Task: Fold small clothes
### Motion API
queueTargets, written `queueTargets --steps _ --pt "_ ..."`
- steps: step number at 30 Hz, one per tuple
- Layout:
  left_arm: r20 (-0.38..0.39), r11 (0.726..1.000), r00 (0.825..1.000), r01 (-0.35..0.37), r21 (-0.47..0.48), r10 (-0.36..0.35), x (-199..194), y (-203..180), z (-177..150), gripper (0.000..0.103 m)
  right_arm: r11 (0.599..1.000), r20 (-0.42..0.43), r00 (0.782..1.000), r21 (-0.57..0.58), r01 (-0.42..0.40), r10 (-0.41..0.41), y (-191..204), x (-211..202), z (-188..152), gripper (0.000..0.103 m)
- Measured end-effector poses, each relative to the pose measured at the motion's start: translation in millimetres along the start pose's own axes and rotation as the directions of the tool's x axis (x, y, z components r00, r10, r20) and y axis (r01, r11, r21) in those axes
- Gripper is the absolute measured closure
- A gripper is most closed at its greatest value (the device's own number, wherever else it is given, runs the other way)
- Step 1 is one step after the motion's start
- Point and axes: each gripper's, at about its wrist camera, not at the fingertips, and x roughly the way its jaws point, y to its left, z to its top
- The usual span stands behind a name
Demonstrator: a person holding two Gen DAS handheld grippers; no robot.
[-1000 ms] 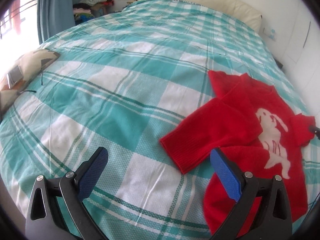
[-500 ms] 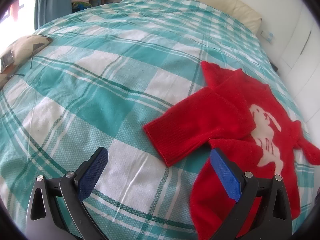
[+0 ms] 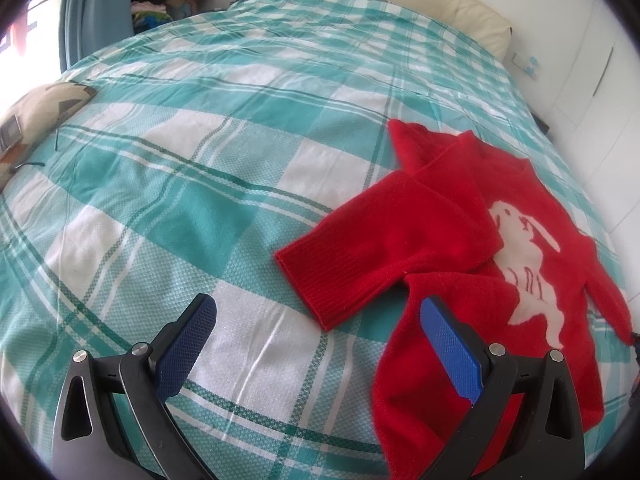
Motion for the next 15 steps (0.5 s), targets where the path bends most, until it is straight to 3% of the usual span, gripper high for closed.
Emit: queueTargets --steps 2,8,11,14,15 --pt "-0.002 1.0 1.0 0.006 -0.008 -0.006 0 2 1 0.001 1.0 -0.027 1.0 0.016 0.004 -0.003 -8 4 -2 0.099" --pt "-0.002 1.0 1.0 -0.006 0.001 0.006 -4 6 -3 0.001 0.993 -0.03 0.992 -0.017 0.12 -0.121 -18 4 -6 0.103" --pt "0.002 0.999 1.0 0.031 -0.012 -0.031 -18 15 -15 0.001 0.987 0.034 0.988 -0.046 0.152 -0.15 -12 -16 -8 0.1" --pt "-0.037 0.988 0.987 0.156 -0.011 -0.156 -31 19 -34 0.001 0.977 0.13 0.989 -0.191 0.097 -0.073 21 -56 -25 0.089" --pt "-0.056 0.981 0.98 0.192 -0.006 -0.192 -33 19 -41 0.001 0.97 0.133 0.991 -0.239 0.043 -0.012 33 -70 -38 0.079"
